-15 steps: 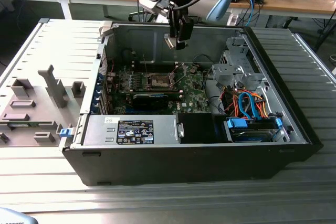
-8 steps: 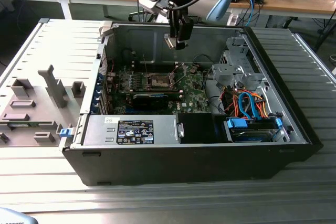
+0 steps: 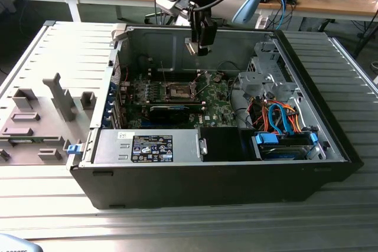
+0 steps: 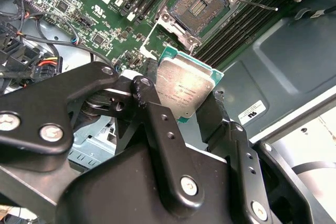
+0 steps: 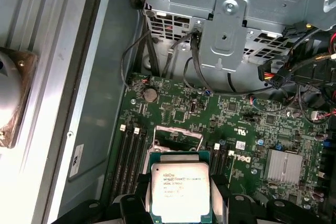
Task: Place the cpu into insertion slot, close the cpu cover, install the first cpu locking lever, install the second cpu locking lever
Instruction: 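Place the cpu into insertion slot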
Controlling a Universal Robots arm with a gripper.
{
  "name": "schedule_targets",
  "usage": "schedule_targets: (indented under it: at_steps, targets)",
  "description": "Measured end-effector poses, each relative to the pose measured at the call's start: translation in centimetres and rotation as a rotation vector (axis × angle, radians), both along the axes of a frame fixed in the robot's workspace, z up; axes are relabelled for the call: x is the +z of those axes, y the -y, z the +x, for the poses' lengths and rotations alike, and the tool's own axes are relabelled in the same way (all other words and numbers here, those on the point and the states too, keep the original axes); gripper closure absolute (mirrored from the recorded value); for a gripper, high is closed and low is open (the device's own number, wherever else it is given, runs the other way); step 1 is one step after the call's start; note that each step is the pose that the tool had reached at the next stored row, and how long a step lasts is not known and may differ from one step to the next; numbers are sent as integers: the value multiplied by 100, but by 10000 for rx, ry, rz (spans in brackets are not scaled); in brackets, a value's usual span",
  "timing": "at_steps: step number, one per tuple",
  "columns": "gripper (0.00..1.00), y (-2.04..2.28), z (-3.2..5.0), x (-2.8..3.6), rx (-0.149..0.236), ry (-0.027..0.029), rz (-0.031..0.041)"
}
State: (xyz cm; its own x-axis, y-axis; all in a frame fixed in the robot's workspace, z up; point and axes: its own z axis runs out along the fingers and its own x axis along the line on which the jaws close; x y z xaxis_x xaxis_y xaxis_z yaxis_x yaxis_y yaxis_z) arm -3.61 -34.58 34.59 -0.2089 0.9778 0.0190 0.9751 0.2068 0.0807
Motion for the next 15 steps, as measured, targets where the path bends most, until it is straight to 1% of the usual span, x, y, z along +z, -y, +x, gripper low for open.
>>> schedule_targets:
  at_steps: [15]
  targets:
    - [46, 0, 0, -2, -310, 0, 0]
